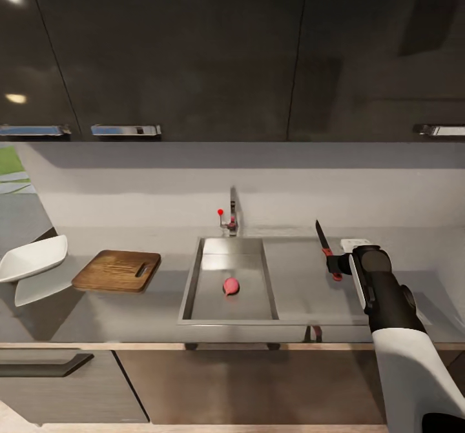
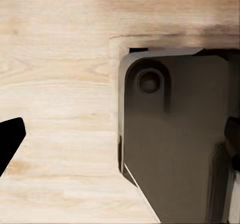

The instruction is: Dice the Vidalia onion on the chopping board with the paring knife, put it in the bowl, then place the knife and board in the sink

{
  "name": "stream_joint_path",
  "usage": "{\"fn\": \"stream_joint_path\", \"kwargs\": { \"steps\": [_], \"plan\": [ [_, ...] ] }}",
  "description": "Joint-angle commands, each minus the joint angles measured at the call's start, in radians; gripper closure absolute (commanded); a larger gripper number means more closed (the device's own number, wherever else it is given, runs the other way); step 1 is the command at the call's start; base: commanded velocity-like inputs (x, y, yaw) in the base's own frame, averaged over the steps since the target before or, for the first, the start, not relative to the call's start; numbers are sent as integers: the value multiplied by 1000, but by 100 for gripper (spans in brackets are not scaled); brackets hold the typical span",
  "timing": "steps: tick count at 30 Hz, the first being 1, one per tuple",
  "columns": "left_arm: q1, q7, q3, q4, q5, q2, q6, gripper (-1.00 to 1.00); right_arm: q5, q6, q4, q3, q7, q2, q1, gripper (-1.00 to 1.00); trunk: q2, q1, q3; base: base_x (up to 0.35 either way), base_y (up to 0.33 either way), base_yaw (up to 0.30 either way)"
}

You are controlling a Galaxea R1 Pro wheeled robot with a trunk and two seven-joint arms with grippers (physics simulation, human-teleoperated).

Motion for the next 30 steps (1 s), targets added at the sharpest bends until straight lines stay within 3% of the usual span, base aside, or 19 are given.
{"fn": "stream_joint_path", "kwargs": {
  "steps": [1, 11, 25, 30],
  "plan": [
    [0, -1, 2, -52, 1, 30, 1, -100, 9, 4, -1, -1, 12, 0, -1, 100, -2, 1, -2, 0, 0, 0],
    [0, -8, 3, -238, 1, 86, 14, -100, 14, 4, -1, -1, 13, 0, -1, 100, -2, 1, -2, -1, 0, 0],
    [1, -8, 13, -290, 1, 92, 32, -100, 16, 4, -1, 1, 12, 0, -1, 100, -2, 1, -2, -258, 0, 0],
    [1, -9, 17, -383, 1, 92, 33, -100, 17, 4, -1, 1, 12, 0, -1, 100, -2, 1, -2, -336, 0, 0]
  ]
}}
